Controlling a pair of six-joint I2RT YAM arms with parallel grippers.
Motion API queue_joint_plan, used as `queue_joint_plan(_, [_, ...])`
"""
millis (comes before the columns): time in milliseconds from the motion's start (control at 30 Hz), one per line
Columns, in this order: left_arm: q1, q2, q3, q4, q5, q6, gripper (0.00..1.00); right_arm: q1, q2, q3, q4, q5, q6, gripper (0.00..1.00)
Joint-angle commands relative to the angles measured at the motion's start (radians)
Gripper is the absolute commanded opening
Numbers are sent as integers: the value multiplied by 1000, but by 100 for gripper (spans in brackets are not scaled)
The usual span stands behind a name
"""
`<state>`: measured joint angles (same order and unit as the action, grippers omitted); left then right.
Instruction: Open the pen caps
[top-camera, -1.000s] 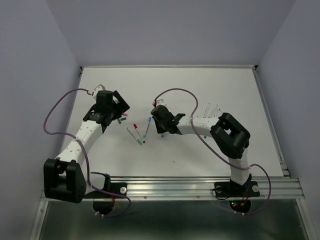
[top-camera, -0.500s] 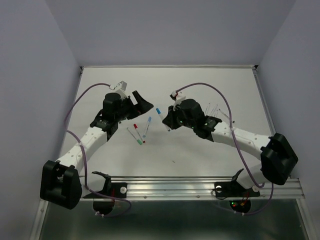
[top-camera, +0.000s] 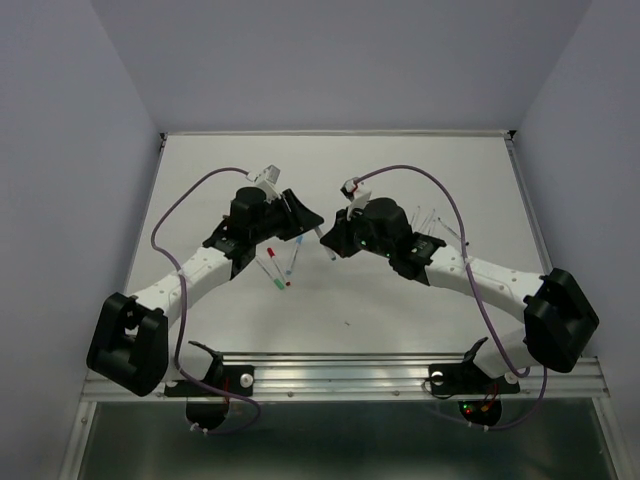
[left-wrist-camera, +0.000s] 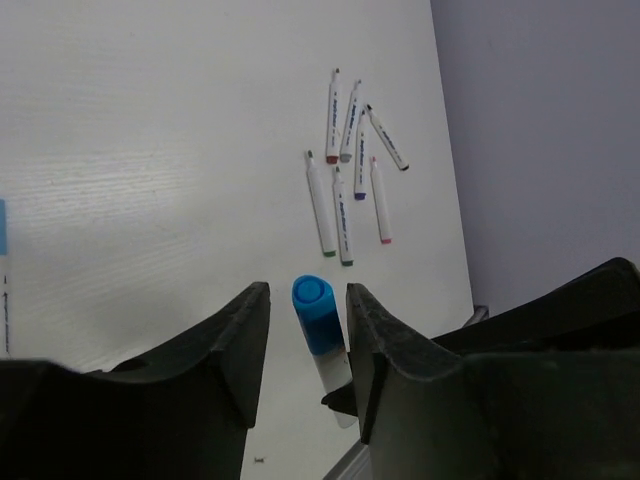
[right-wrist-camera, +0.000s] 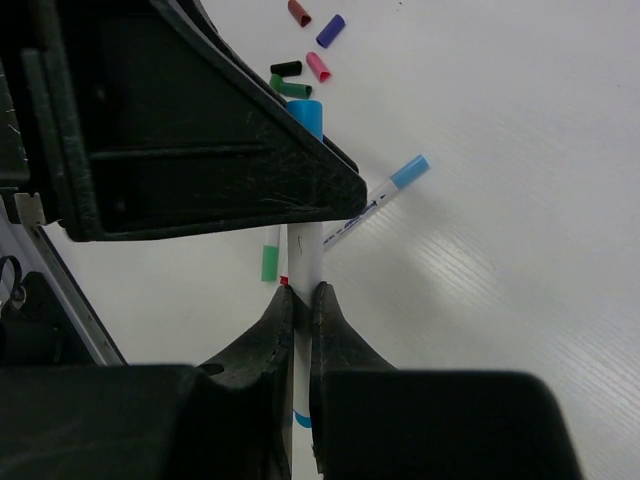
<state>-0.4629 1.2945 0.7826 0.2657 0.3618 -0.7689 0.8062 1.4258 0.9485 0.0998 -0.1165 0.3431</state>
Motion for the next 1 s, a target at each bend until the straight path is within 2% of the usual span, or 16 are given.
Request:
queue_joint_plan(0, [-19,6,55,66,-3,-16,35,5,-27,-10,87,-18,0,1])
queue_joint_plan(400, [-37,-9,69,55,-60,-12,34,5,-44,-39,44,-29,-15,1])
queue_joint_plan(533, [-42,0,73,53,-69,-13,19,5,-44,-43,44,-38,-15,1])
queue_joint_plan(600, [-45,6,73,53,-72,-17,9,5,-39,-43,43,-51,-22,1])
queue_joint_plan(633, [-46,8,76,53,-72,-17,0,5,-36,-45,43,-55,-23,1])
queue_joint_plan(733, [-54,11,78,53,-73,-9,0,5,-27,-42,43,-38,-18,3])
queue_joint_plan(767, [-56,6,75,55,-78,-10,0,5,-24,-39,41,-19,-16,6])
queue_joint_plan(800, [-59,5,73,56,-86,-10,0,5,-21,-31,40,-9,-15,24])
queue_joint_plan(833, [-60,2,70,58,-89,-10,0,5,-18,-27,41,0,-21,27])
queue_joint_plan(900, [-68,-3,70,58,-87,-6,0,5,-13,-16,40,20,-24,43])
queue_joint_plan(967, [-77,-7,70,64,-83,-6,0,5,1,2,37,43,-38,49])
